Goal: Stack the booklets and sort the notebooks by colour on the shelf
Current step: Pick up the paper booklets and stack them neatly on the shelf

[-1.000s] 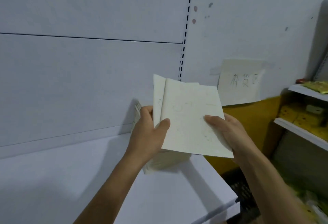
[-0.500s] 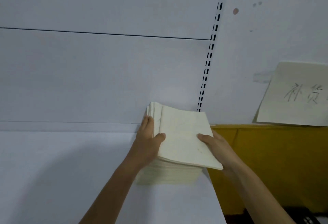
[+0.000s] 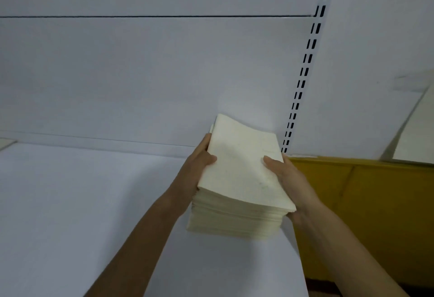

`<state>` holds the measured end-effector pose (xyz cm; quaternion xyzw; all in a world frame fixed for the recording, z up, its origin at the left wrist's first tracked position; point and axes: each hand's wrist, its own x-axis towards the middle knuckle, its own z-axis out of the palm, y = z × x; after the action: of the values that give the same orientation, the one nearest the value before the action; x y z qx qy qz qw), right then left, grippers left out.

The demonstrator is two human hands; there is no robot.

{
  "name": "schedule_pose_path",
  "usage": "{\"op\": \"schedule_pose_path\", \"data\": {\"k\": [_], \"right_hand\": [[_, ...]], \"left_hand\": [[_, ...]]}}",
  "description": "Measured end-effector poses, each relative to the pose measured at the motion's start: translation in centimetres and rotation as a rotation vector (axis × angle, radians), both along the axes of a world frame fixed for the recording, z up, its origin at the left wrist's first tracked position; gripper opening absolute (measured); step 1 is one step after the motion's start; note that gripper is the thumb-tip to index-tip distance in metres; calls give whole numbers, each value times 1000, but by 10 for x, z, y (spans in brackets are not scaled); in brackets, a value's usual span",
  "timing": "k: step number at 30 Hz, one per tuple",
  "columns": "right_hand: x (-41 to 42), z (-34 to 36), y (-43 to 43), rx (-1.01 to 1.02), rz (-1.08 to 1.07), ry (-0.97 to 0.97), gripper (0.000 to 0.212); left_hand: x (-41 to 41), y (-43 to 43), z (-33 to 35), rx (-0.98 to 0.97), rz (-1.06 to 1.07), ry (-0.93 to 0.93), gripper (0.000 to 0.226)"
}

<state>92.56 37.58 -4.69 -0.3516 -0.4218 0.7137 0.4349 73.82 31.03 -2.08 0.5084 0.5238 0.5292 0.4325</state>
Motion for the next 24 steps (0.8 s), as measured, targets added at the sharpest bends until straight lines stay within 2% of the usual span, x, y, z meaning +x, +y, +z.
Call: {"op": "schedule_pose_path", "data": {"k": [3, 6, 12, 17, 20, 24], "right_hand": [[0, -1, 4, -23, 10, 40, 28], [0, -4, 6, -52, 0, 96, 25], [1, -13, 9, -47, -13, 117, 31], [4, -17, 11, -36, 14, 110, 30], [4, -18, 11, -44, 7, 107, 31], [1, -15, 11, -77, -7, 102, 30]], "left_hand": [[0, 1, -7, 43, -1, -63, 41], [-1, 2, -14, 29, 25, -156, 46], [-3, 8, -21, 76, -53, -289, 40], [-5, 9, -27, 93, -21, -292, 43], [-6, 9, -31, 74, 32, -307, 54], [-6, 8, -30, 39, 14, -304, 47]]}}
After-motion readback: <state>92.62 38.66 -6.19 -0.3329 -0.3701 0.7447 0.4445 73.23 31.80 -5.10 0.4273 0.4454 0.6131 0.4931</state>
